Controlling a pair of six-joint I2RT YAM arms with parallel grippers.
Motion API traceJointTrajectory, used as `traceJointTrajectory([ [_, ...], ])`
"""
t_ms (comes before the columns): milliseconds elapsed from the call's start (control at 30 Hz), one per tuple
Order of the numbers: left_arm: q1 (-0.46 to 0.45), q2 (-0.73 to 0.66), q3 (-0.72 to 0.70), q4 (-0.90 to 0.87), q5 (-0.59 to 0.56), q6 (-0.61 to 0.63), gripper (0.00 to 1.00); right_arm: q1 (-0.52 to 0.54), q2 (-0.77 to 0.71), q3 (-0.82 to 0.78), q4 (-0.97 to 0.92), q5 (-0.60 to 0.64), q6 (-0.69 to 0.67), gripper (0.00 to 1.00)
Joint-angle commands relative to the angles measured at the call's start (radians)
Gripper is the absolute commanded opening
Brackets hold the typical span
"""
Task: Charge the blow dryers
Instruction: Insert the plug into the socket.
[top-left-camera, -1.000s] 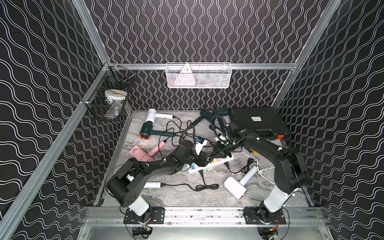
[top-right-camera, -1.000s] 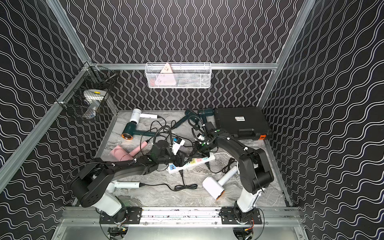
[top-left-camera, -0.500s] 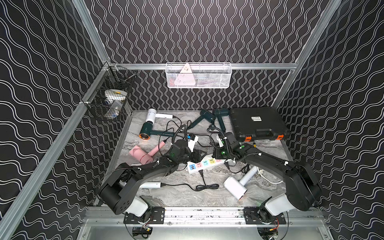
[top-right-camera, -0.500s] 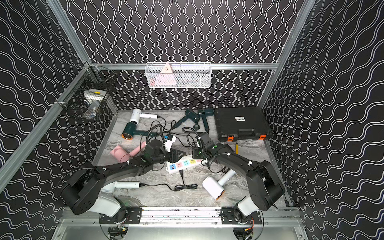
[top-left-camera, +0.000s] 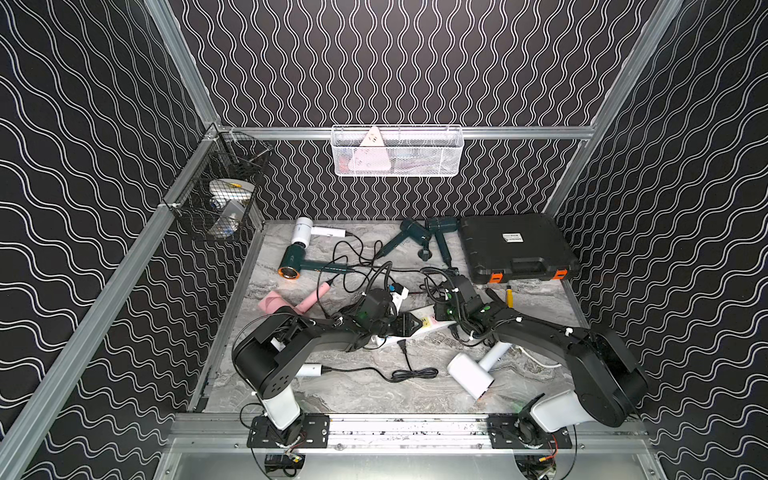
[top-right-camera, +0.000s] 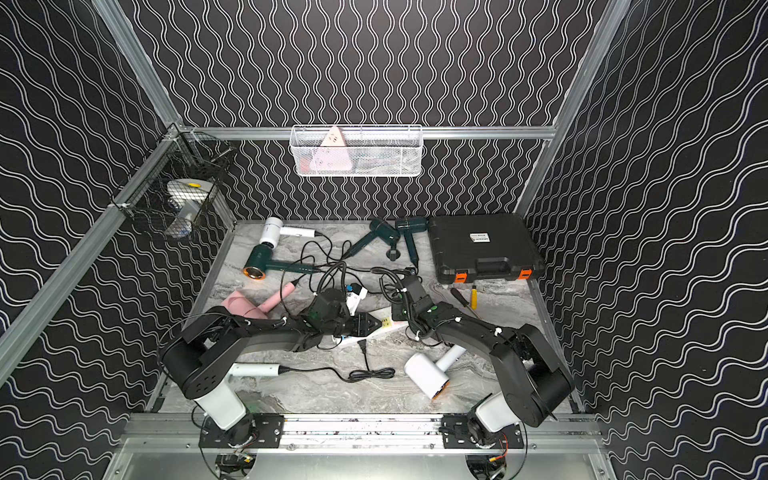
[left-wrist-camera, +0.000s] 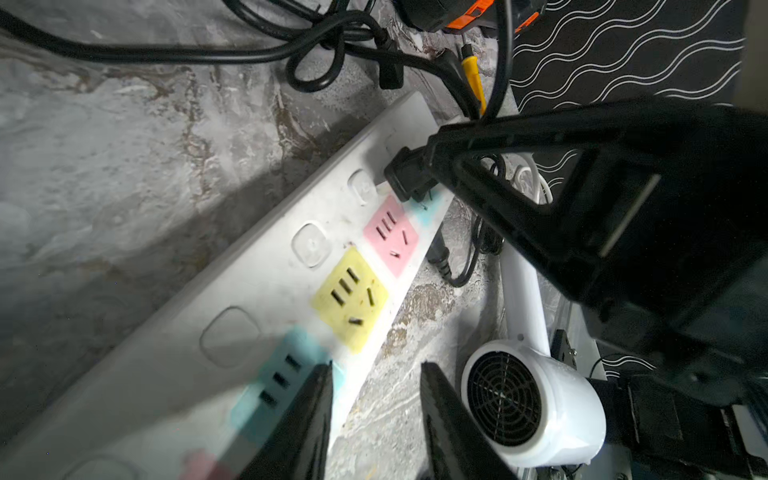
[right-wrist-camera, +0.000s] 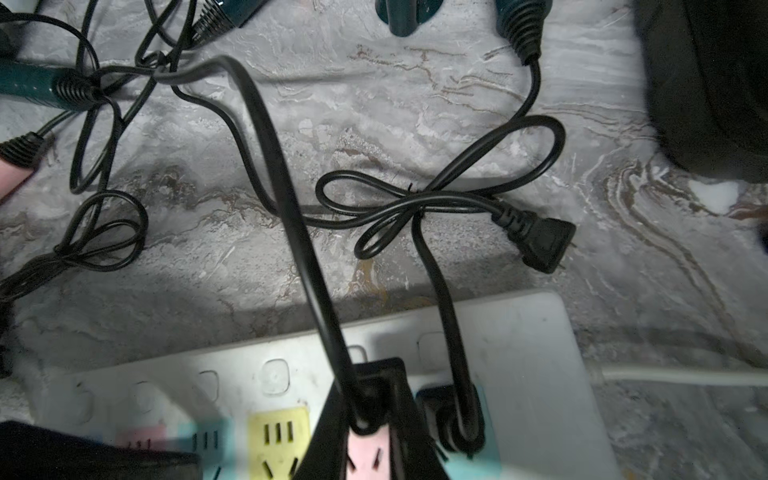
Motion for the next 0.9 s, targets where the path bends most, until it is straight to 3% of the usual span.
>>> traceJointTrajectory([
  [0,-0.001,0.016,0.016,-0.011,-0.018,0.004,0.41,0.003,-0.012,-0.009,0.029,-0.007,0.011,0.00],
  [233,-0.003,0.035,0.038,-0.047,-0.032,0.019,0.41,0.024,-0.052,-0.010,-0.002,-0.026,0.025,0.00],
  [867,-0.003,0.035,0.046,-0.077,-0.050,0.035,0.40,0.057,-0.021,-0.028,-0.049,0.061,0.065,0.00],
])
